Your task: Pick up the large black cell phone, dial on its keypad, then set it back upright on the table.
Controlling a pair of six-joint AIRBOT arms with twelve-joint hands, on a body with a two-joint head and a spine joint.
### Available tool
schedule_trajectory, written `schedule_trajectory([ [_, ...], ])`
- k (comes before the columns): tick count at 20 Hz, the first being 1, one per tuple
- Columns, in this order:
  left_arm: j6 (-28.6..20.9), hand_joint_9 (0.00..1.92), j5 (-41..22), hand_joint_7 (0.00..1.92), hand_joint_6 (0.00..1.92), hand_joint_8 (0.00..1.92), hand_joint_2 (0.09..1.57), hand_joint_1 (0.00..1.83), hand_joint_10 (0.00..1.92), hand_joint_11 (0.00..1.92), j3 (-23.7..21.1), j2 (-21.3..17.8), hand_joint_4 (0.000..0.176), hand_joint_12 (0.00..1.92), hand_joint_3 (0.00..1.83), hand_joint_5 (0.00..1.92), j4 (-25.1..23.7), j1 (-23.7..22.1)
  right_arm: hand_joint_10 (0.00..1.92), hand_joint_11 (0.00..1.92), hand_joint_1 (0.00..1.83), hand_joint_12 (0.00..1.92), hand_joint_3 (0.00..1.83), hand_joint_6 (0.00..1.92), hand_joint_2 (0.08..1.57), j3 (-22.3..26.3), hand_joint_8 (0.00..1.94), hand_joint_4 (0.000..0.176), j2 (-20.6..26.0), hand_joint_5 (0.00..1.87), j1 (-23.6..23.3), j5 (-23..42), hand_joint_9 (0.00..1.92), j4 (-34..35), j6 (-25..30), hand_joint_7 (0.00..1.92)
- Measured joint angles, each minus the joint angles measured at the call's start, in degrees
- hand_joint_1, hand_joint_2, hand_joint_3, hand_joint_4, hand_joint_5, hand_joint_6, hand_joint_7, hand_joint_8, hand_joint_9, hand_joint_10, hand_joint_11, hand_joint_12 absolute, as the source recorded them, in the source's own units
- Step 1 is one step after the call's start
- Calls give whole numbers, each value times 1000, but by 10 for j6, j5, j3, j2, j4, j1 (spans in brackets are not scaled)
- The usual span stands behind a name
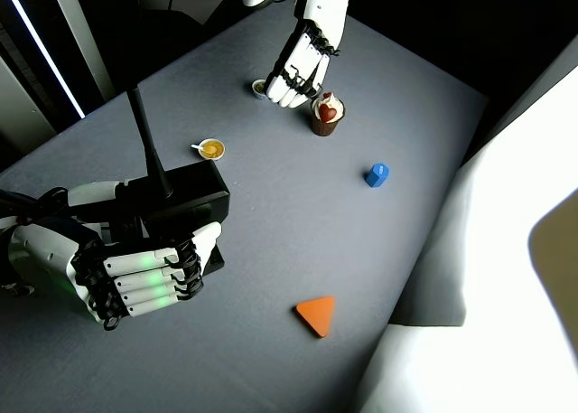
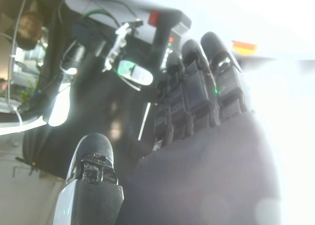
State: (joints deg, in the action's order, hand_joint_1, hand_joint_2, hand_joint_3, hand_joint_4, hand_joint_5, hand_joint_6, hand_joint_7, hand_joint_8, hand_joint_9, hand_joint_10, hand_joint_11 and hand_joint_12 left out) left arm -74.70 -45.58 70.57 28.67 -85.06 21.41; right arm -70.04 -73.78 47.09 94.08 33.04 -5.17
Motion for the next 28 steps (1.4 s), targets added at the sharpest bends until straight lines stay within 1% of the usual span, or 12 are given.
schedule_trajectory([
  [2,0,311,0,349,0,0,1199,0,0,0,0,0,0,667,0,272,0,0,1156,1061,1210,1119,1,1137,1194,0,1333,0,0,788,0,0,930,0,0,884],
  [4,0,316,0,361,1,4,1196,0,2,0,0,0,0,694,0,276,0,0,1377,891,1325,1192,2,1296,1218,0,1378,0,0,667,0,0,845,0,0,742],
  [6,-2,299,0,340,2,2,1196,0,3,0,0,0,0,651,0,255,0,0,943,741,1138,1239,0,1407,1266,0,1419,17,0,676,0,-2,667,0,0,726],
  [7,-2,307,-1,345,3,3,1198,0,5,0,0,0,0,671,0,261,0,0,809,648,1087,1236,0,1407,1267,0,825,0,0,686,3,-1,627,-3,2,620],
  [8,-2,317,0,360,4,6,1197,0,7,0,0,0,0,699,0,269,0,0,678,564,1091,1272,4,1338,1236,0,473,0,0,735,4,-1,610,-6,2,662],
  [9,-2,309,0,345,1,0,1194,0,2,0,1,0,0,684,0,261,0,0,416,399,1043,1248,0,676,1160,0,128,0,0,644,3,-1,610,-6,2,734],
  [10,-2,325,0,362,4,4,1196,0,5,0,1,0,0,732,0,279,0,0,285,297,981,1233,0,314,1116,0,43,0,0,643,4,-1,569,-6,2,675],
  [12,-2,329,0,372,1,2,1194,0,2,0,1,0,0,739,0,281,0,-1,123,193,867,1199,0,52,1094,0,1,0,-1,678,4,-3,555,-5,1,609],
  [15,-2,315,-1,356,2,0,1197,0,1,0,1,0,0,689,0,268,0,-1,27,17,749,1175,2,0,1107,0,0,0,-1,565,4,-4,452,-4,1,521],
  [19,-2,311,0,346,1,1,1192,0,2,0,1,0,0,699,0,270,0,-1,0,0,625,639,2,0,1079,0,0,0,-1,313,4,-5,265,-4,1,303],
  [23,-2,300,0,348,0,2,1191,0,0,0,1,0,0,692,0,259,0,-1,0,0,392,33,0,0,990,0,0,65,-1,26,3,-4,9,-5,2,19],
  [28,-2,314,0,356,5,3,1200,0,5,0,1,0,0,712,3,273,0,-4,0,0,243,0,0,0,889,0,0,81,-1,0,3,-4,0,-5,2,0],
])
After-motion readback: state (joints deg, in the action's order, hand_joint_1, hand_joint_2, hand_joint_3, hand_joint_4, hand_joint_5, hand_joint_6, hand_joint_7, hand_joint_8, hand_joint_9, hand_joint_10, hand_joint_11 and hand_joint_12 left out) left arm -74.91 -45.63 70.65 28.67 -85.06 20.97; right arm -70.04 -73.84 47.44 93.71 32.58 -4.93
